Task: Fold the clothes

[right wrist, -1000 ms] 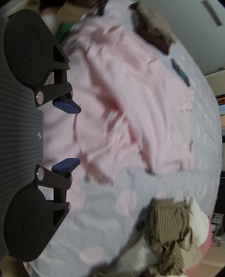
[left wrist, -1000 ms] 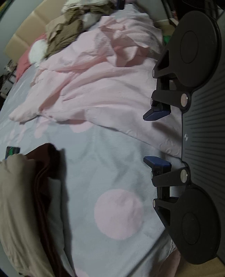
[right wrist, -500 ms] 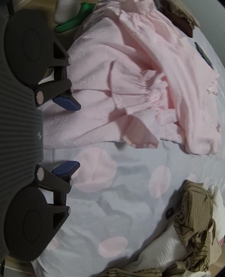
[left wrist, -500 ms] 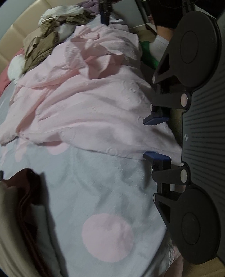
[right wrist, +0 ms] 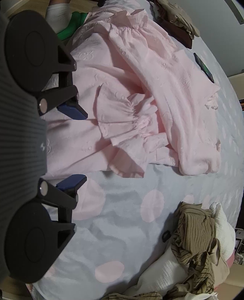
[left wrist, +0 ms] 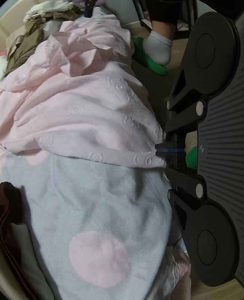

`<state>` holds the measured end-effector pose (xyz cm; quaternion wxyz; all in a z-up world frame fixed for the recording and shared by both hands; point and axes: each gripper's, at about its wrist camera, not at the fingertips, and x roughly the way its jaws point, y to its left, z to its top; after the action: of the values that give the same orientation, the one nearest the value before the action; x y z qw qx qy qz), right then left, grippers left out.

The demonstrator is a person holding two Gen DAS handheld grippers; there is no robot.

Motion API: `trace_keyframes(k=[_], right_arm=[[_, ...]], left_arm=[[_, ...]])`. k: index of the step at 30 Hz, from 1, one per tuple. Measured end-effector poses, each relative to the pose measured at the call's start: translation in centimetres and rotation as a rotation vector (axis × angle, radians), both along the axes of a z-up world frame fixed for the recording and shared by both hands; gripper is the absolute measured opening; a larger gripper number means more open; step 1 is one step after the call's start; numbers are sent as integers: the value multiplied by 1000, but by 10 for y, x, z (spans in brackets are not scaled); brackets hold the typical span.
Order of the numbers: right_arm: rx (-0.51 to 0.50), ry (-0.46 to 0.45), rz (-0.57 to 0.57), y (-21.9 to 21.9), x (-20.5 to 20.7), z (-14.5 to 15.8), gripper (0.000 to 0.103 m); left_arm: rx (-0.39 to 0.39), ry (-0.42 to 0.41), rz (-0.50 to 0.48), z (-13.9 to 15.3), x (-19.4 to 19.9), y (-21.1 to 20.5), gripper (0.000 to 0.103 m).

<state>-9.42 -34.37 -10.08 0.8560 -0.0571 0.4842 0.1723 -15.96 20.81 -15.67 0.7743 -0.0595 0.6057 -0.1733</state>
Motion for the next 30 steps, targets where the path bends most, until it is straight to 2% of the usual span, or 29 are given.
trace_keyframes(k=[8,10,12,13,14,16,17,21,22,23,30], right_arm=[[92,-54,36,22,-10,21,68],[108,-53,50,29,-13,22,68],[124,-53,64,36,-17,24,68],[132,-52,71,39,-18,25,68],[140,-52,78,43,-20,26,68],[155,-47,92,50,-23,26,68],[161,-45,98,52,-24,26,68],[177,-36,118,60,-29,24,68],[180,-33,121,61,-30,24,68],[179,-31,123,61,-31,23,68],[169,-39,108,53,-28,26,68]], left_arm=[[7,-12,-63,4,-3,-8,0],[31,-55,-41,10,-4,-6,0],[87,-124,-18,17,-5,-6,2],[123,-162,-12,21,-6,-6,11],[155,-198,-6,25,-6,-7,25],[152,-238,8,28,-6,-6,40],[138,-234,21,26,-4,-4,40],[129,-221,30,18,-3,-5,40],[121,-214,30,18,-3,-5,31],[112,-206,29,17,-3,-5,1],[54,-152,27,11,-1,-4,0]])
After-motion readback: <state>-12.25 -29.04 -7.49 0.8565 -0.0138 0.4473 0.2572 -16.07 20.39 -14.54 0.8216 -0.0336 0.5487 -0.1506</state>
